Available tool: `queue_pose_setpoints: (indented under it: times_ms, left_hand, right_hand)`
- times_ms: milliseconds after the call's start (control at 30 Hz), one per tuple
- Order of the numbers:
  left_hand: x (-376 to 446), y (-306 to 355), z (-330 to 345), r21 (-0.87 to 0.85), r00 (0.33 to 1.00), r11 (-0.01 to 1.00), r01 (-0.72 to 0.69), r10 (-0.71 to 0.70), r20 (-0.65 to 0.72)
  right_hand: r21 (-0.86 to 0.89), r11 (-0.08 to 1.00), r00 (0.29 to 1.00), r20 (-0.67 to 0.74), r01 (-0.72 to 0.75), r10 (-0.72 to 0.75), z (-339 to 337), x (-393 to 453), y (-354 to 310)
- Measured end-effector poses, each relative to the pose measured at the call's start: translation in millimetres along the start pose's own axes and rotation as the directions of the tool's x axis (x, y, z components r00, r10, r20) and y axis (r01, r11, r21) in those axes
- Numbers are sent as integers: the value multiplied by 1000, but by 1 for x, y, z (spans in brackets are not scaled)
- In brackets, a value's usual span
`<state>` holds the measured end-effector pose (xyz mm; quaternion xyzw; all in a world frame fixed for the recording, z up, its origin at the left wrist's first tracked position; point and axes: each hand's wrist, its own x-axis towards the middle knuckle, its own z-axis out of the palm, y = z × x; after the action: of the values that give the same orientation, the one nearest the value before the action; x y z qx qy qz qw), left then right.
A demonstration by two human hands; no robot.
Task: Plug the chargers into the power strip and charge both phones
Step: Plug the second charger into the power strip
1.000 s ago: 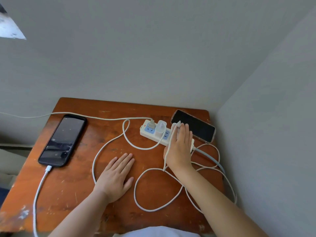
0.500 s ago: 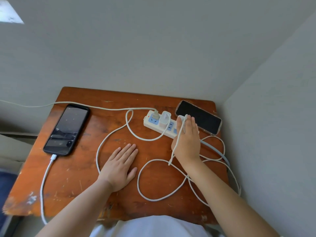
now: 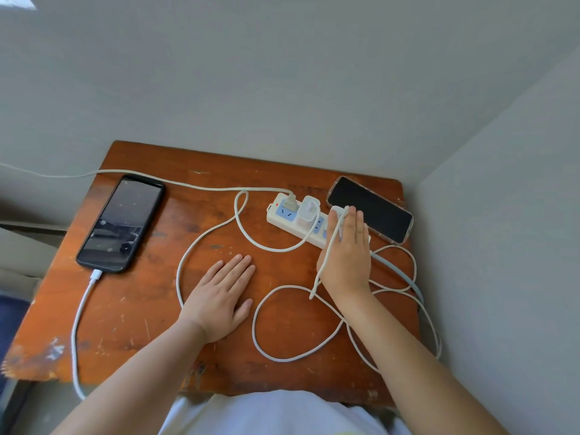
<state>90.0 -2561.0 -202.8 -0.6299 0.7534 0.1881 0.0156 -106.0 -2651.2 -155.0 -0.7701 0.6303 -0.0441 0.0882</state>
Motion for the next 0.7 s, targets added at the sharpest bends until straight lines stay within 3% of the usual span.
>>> queue_pose_setpoints:
  times_ms: [700]
  left_hand:
    - [-2, -2, 3, 22, 999, 1000, -16, 16, -38]
  right_hand:
    - [72, 989, 991, 48, -132, 129, 3, -1, 1]
